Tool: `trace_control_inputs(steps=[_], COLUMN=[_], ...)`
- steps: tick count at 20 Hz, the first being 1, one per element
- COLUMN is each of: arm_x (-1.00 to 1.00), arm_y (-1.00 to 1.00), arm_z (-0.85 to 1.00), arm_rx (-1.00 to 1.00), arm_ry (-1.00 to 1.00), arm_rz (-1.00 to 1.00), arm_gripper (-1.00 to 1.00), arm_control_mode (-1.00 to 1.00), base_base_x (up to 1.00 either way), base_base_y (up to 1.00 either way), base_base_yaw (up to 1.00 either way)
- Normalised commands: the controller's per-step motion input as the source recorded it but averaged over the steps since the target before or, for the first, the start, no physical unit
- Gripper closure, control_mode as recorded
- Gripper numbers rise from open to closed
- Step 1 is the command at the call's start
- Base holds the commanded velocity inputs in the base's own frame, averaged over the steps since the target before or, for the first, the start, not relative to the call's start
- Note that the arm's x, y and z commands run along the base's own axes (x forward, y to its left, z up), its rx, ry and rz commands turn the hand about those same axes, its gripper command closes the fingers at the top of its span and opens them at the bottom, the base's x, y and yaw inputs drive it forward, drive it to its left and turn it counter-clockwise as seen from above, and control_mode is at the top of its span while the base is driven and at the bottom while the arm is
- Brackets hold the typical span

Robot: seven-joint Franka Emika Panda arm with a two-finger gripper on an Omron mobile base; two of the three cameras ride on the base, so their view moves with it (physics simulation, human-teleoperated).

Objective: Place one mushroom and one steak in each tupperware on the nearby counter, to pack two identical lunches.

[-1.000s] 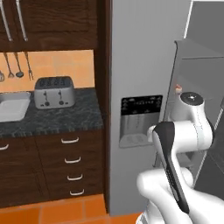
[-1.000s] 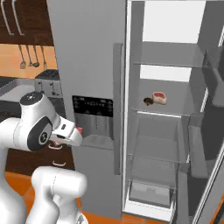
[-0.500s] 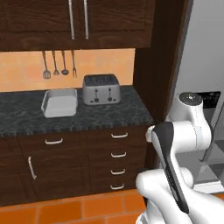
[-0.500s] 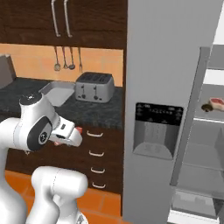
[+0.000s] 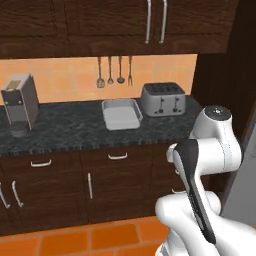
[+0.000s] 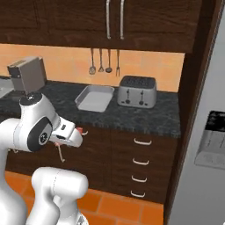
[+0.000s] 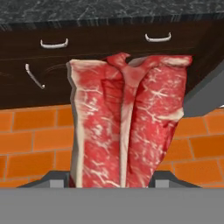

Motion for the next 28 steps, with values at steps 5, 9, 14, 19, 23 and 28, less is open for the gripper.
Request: trace_control_inputs(steps=[5,9,14,19,23,28], arm_x=[0.00,0.00,0.00,0.00,0.00,0.00], arm_y=[0.00,0.00,0.00,0.00,0.00,0.00], arm_z=[0.00,0.00,0.00,0.00,0.00,0.00], arm_rx=[0.00,0.00,0.00,0.00,0.00,0.00], arm_ry=[0.00,0.00,0.00,0.00,0.00,0.00], arm_rz=[0.00,0.00,0.00,0.00,0.00,0.00], arm_gripper=[1.00,1.00,1.00,1.00,1.00,1.00], arm_control_mode=[1.00,1.00,1.00,1.00,1.00,1.00], base_base_x=[0.03,0.22,0.48,0.81,0.88,0.76], base_base_y=[1.00,1.00,1.00,1.00,1.00,0.91], base_base_yaw=[0.00,0.00,0.00,-0.01,0.00,0.00])
